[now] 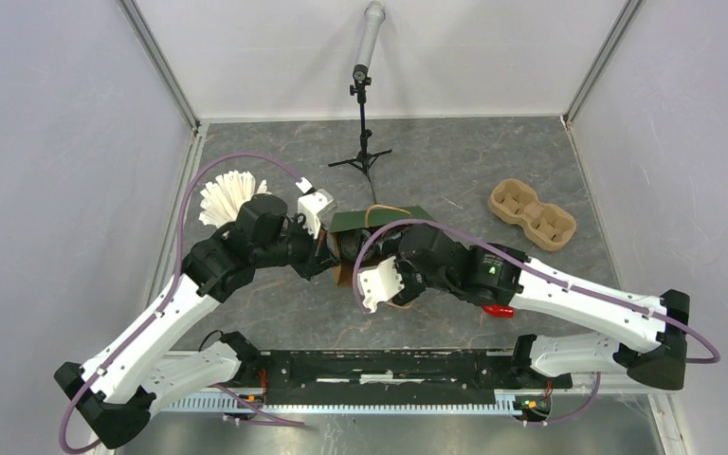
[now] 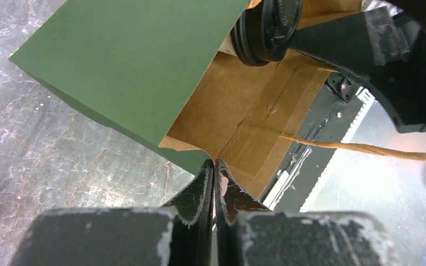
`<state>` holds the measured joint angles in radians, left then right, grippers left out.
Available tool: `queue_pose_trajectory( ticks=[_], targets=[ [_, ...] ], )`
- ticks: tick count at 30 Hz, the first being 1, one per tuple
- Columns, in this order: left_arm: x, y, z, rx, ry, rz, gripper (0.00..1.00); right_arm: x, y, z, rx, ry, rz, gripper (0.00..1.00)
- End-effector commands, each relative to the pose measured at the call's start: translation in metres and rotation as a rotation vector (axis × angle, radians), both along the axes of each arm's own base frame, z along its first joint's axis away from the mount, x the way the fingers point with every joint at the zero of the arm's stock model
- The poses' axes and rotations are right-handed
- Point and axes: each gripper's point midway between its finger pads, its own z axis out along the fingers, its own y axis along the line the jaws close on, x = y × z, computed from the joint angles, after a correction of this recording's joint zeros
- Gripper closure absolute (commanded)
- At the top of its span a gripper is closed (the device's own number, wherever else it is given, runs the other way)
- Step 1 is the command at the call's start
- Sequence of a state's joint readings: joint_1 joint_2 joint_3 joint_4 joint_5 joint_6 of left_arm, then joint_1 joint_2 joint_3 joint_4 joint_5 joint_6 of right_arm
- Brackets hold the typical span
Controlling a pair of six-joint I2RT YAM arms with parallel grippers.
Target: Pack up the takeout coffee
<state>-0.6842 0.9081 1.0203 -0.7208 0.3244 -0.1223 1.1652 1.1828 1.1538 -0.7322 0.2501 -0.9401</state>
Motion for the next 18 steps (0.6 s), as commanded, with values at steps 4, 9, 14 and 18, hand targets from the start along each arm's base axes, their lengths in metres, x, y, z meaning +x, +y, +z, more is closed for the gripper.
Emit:
queue_pose_trajectory(
  ticks=[4,9,14,18],
  targets=[
    [-0.006,-0.010,0.015,-0.064,-0.060,-0.092,0.93,0.005,0.005,-0.015,-0.032,-0.051,0.037,0.42],
    [-0.009,-0.011,0.016,-0.076,-0.062,-0.109,0.93,0.008,0.007,-0.026,-0.045,-0.054,0.046,0.42],
    [-0.012,-0.013,0.015,-0.090,-0.055,-0.122,0.93,0.011,0.002,-0.033,-0.023,-0.064,0.032,0.42],
    [-0.013,-0.012,0.016,-0.096,-0.060,-0.125,0.94,0.015,-0.004,-0.041,-0.021,-0.077,0.027,0.42]
  ],
)
